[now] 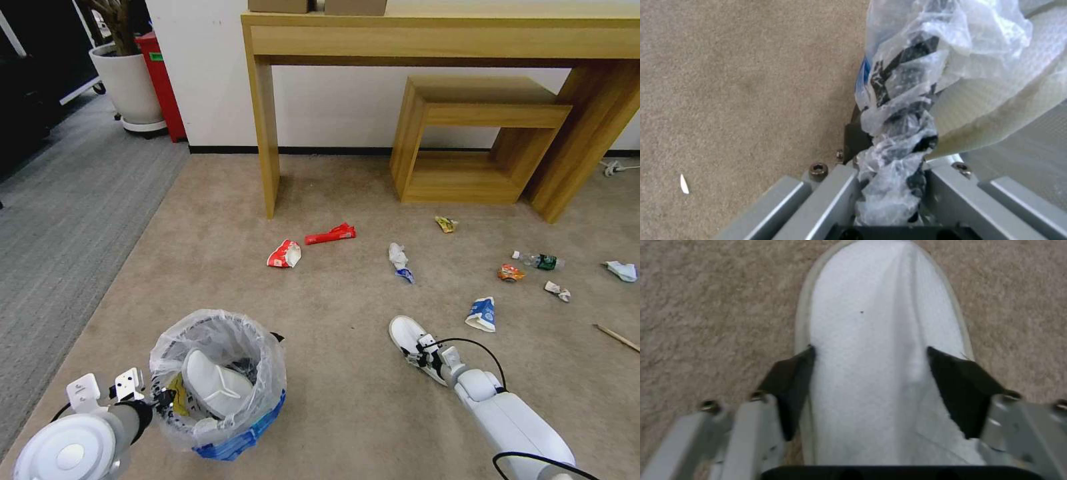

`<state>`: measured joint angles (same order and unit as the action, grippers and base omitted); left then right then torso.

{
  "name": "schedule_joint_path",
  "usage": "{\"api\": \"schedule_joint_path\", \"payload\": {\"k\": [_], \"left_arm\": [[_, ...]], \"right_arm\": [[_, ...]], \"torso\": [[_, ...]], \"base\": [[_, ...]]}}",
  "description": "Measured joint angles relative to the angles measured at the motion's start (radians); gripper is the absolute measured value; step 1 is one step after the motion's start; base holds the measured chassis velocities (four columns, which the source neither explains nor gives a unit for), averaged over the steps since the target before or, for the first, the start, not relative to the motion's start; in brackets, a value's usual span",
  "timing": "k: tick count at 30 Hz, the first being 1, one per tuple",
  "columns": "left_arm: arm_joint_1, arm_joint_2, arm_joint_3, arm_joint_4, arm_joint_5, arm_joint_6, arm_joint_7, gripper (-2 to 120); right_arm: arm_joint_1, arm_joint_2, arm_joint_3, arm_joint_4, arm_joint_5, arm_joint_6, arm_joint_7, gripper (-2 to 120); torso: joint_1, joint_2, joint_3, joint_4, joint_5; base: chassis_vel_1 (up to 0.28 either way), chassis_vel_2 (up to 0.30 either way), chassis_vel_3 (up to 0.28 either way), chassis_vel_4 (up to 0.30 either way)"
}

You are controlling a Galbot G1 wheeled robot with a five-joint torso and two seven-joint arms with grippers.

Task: Pick up the trash bin and place the garbage on the floor into it.

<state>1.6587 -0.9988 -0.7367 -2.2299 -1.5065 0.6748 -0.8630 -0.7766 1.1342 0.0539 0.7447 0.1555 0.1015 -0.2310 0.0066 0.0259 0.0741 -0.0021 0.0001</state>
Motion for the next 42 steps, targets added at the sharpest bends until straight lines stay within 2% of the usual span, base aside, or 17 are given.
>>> {"api": "schedule_joint_path", "payload": {"k": [1, 2, 4, 5, 8, 9, 11, 13, 15, 18, 33, 42], "left_arm": [[0.0, 0.0, 0.0, 0.0, 0.0, 0.0, 0.0, 0], [0.002, 0.0, -0.001, -0.002, 0.0, 0.0, 0.0, 0], [0.004, 0.0, -0.001, -0.005, 0.0, 0.0, -0.001, 0], [0.004, 0.0, -0.001, -0.005, 0.0, 0.0, -0.001, 0], [0.008, 0.0, -0.002, -0.012, 0.0, 0.0, -0.002, 0], [0.008, 0.0, -0.002, -0.012, 0.0, 0.0, -0.002, 0], [0.01, 0.004, -0.005, -0.015, -0.001, 0.0, -0.003, 0], [0.011, 0.005, -0.006, -0.017, -0.002, 0.0, -0.003, 0], [0.014, 0.008, -0.01, -0.023, -0.005, 0.0, -0.003, 0], [0.016, 0.008, -0.01, -0.026, -0.005, 0.0, -0.004, 0], [0.021, 0.008, -0.016, -0.038, -0.007, -0.002, -0.006, 0], [0.021, 0.007, -0.016, -0.039, -0.024, -0.003, -0.009, 0]], "right_arm": [[0.0, 0.0, 0.0, 0.0, 0.0, 0.0, 0.0, 65], [-0.002, 0.0, 0.0, 0.001, 0.002, 0.002, 0.0, 57], [-0.008, 0.002, 0.003, 0.003, 0.004, 0.004, 0.0, 47], [-0.008, 0.002, 0.003, 0.003, 0.004, 0.004, 0.0, 47], [-0.017, 0.002, 0.006, 0.012, 0.014, -0.002, 0.004, 32], [-0.017, 0.002, 0.006, 0.012, 0.014, -0.002, 0.004, 32], [-0.02, -0.001, 0.007, 0.014, 0.023, -0.003, 0.007, 22], [-0.02, -0.003, 0.007, 0.015, 0.025, -0.004, 0.008, 19], [-0.023, -0.011, 0.007, 0.025, 0.032, -0.007, 0.01, 7], [-0.025, -0.015, 0.006, 0.032, 0.037, -0.011, 0.015, 0], [-0.027, -0.013, -0.018, 0.066, 0.073, -0.012, 0.038, 0], [-0.078, -0.089, 0.04, 0.226, 0.094, 0.05, 0.012, 0]], "torso": [[0.0, 0.0, 0.0, 0.0, 0.0], [0.0, 0.0, 0.0, 0.0, 0.0], [0.0, 0.0, 0.0, 0.0001, 0.0], [0.0, 0.0, 0.0, 0.0001, 0.0], [0.0, 0.0, 0.0, 0.0001, 0.0], [0.0, 0.0, 0.0, 0.0001, 0.0], [0.0, 0.0, 0.0, 0.0001, 0.0], [0.0, 0.0, 0.0, 0.0, 0.0], [0.0, 0.0, 0.0, -0.0002, -0.0001], [0.0, 0.0, 0.0, -0.0003, -0.0002], [0.0, 0.0, 0.0, 0.0, 0.0], [0.0, 0.0, 0.0, -0.0002, 0.0005]], "base": [[0.0, 0.0, 0.0, 0.0], [0.0, 0.0, 0.0, 0.0], [0.0, 0.0, 0.0, 0.0], [0.0, 0.0, 0.0, 0.0], [0.0, 0.0, 0.0, 0.0], [0.0, 0.0, 0.0, 0.0], [0.0, 0.0, 0.0, 0.0], [0.0, 0.0, 0.0, 0.0], [0.0, 0.0, 0.0, 0.0], [0.0, 0.0, 0.0, 0.0], [0.0, 0.0, 0.0, 0.0], [0.0, 0.0, 0.0, 0.0]]}}
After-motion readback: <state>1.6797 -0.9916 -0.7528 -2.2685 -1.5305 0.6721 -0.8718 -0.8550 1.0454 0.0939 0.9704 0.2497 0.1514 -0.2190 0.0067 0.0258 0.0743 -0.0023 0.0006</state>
